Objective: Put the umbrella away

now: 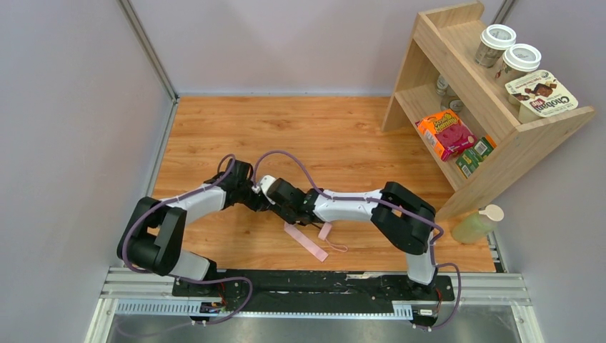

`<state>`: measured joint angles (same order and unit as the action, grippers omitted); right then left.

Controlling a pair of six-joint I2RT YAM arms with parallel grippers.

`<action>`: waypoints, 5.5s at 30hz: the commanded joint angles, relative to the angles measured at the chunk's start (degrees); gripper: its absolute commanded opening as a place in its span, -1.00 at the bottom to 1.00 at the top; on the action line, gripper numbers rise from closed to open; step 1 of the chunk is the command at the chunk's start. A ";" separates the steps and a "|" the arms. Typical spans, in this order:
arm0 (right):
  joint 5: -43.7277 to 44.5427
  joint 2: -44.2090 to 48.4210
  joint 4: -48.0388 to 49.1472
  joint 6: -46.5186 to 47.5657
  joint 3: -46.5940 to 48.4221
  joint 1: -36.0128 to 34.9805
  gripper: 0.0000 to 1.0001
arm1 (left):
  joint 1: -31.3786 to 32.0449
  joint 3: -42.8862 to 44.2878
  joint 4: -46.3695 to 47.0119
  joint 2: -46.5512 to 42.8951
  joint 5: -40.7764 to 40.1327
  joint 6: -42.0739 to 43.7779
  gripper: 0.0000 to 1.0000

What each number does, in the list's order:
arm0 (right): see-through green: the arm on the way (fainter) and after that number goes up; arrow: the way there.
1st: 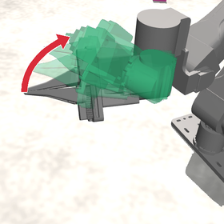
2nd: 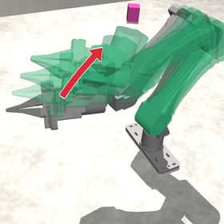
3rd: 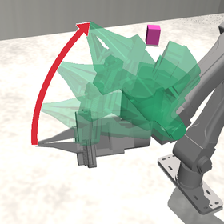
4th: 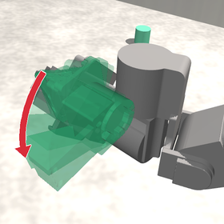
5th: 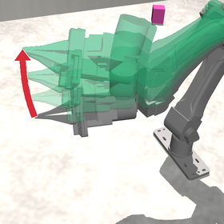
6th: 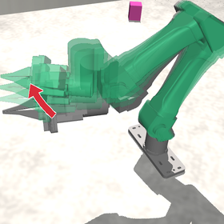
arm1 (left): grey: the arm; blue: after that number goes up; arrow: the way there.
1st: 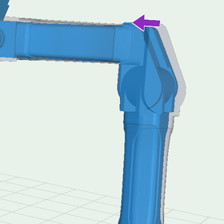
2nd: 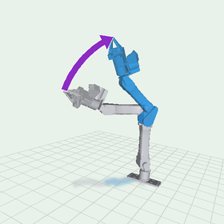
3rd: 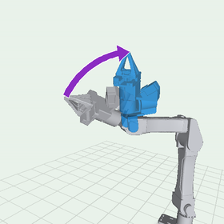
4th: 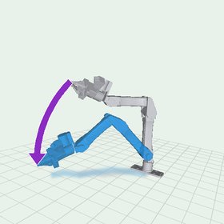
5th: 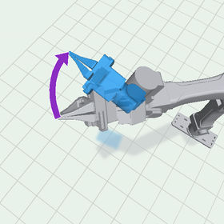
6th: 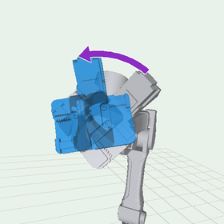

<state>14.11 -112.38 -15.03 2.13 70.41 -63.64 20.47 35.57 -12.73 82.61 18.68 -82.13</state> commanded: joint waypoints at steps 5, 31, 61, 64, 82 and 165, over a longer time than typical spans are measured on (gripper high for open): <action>-28.86 -6.28 -0.45 -6.87 -11.69 7.64 -1.00 | 0.10 -4.89 2.33 -4.29 -6.19 11.64 0.50; -58.67 -9.53 -5.89 -9.16 -0.45 18.90 -1.00 | 3.70 -6.30 -2.57 2.29 -13.67 15.86 -0.12; 11.91 -4.95 -10.38 -11.28 1.58 -3.60 0.27 | 3.61 -4.46 -12.75 -1.92 -6.38 -0.31 -1.00; 10.08 -7.50 -10.38 -10.39 -0.27 -3.25 -0.41 | 3.61 -5.25 -12.50 -2.27 -5.32 -0.93 -1.00; -46.95 -2.67 0.09 -13.73 -8.81 11.68 -1.00 | 3.00 -7.01 -3.61 -16.25 -11.82 14.01 0.54; -46.12 -3.12 -3.87 -8.72 -0.36 11.52 -1.00 | 11.87 -12.18 1.91 -10.98 -12.70 1.18 -0.15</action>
<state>-40.49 -114.72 -14.41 -9.37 70.02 -48.34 29.80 25.82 -9.98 68.93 3.36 -79.99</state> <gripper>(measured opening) 0.422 0.626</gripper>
